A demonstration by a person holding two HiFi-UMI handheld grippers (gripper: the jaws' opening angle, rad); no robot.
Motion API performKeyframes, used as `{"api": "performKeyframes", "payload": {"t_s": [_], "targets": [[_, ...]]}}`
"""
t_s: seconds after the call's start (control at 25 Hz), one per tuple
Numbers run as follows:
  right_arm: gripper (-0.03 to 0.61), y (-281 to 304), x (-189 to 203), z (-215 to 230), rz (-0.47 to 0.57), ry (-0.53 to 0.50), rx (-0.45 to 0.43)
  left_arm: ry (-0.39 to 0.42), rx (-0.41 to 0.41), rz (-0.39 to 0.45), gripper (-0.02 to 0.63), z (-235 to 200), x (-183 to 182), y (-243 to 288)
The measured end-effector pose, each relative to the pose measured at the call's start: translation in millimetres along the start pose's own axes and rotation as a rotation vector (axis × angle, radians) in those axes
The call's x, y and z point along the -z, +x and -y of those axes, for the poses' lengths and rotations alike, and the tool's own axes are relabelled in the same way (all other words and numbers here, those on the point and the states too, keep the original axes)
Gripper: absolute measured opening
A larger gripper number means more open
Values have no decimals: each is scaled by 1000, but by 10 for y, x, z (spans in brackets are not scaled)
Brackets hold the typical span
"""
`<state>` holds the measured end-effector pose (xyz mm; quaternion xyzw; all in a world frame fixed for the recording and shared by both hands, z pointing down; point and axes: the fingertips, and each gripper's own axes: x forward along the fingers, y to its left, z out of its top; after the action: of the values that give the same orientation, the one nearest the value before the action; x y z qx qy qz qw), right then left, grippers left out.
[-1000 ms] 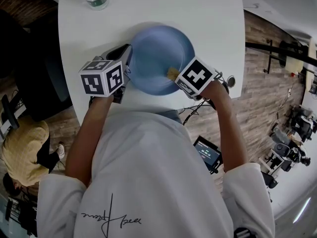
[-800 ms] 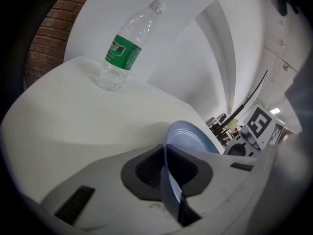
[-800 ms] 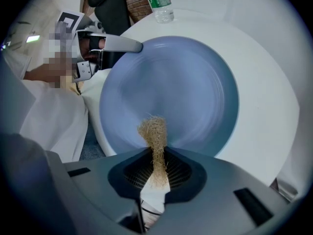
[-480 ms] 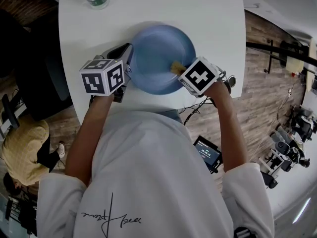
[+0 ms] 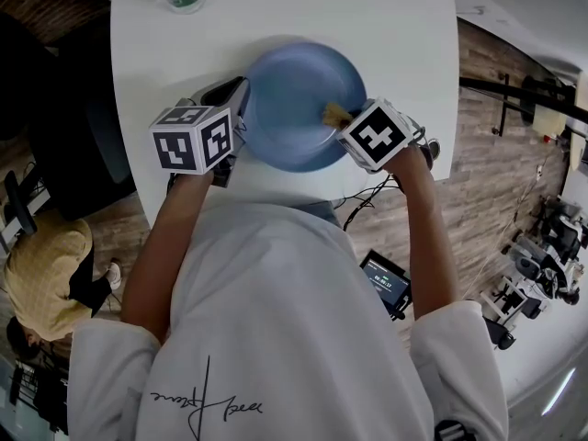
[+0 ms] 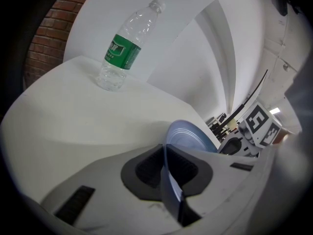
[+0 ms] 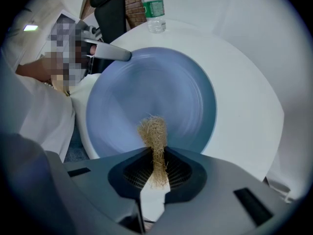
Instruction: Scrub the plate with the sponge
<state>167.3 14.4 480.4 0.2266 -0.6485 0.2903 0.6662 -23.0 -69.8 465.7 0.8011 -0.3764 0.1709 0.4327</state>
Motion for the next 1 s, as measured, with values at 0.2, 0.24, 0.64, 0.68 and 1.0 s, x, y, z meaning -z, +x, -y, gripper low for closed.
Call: {"api": "performKeyframes", "payload": {"t_s": [0.2, 0.24, 0.64, 0.68, 1.0], "targets": [[40, 38, -60, -21, 26, 0, -15, 1, -1, -2, 17, 4, 5, 3], [40, 44, -73, -29, 30, -7, -15, 3, -1, -3, 17, 5, 4, 3], [40, 39, -137, 106, 75, -61, 85, 5, -2, -6, 18, 14, 7, 4], [41, 40, -136, 136, 79, -61, 103, 6, -1, -7, 17, 18, 8, 5], [40, 35, -285, 322, 186, 82, 173, 26, -12, -7, 17, 17, 2, 5]]}}
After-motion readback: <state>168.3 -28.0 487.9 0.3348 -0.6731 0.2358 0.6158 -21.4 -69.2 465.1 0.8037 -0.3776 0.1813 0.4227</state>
